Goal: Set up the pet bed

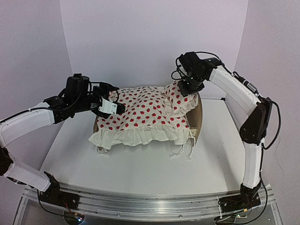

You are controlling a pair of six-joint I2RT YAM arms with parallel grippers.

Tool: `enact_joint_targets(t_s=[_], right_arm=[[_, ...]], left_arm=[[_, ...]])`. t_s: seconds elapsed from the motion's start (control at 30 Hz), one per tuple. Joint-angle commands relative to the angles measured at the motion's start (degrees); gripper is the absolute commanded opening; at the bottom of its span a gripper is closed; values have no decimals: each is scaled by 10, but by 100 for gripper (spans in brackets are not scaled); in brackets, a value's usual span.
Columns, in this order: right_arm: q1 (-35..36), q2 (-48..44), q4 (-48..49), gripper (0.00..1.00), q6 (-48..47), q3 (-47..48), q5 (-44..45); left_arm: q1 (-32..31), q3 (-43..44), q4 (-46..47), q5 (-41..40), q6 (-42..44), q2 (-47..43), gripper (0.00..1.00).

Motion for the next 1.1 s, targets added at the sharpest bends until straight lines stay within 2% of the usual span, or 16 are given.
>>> enact_joint_targets(t_s=[0.0, 0.1, 0.17, 0.2, 0.23, 0.3, 0.43, 0.63, 0.7, 0.9, 1.03, 1.07], right_arm=[[58, -66, 43, 56, -50, 29, 199], [63, -95, 99, 60, -39, -14, 159], [63, -104, 151, 56, -51, -57, 79], [62, -98, 166, 51, -58, -67, 44], [57, -85, 177, 38, -56, -66, 8], [43, -47, 179, 27, -40, -49, -19], [17, 4, 180, 26, -4, -29, -20], [2, 21, 179, 29, 23, -46, -54], [2, 15, 179, 33, 24, -47, -52], [-16, -47, 180, 67, 34, -42, -43], [-66, -119, 185, 97, 48, -67, -77], [-86, -142, 188, 98, 51, -79, -89]], left_arm=[[4, 2, 11, -6, -15, -9, 89], [4, -2, 12, -9, -15, -12, 89], [5, -5, 13, -10, -15, -13, 89], [4, -6, 14, -10, -15, -14, 89], [5, -7, 16, -11, -15, -16, 89], [7, -10, 17, -13, -17, -17, 89], [23, -5, 19, -19, -74, -20, 89], [104, -4, -6, -23, -245, -25, 90], [129, -31, 1, -23, -288, -40, 90], [214, -97, 28, -10, -456, -80, 92], [279, -146, 50, 7, -575, -109, 93], [290, -158, 53, 17, -604, -120, 94]])
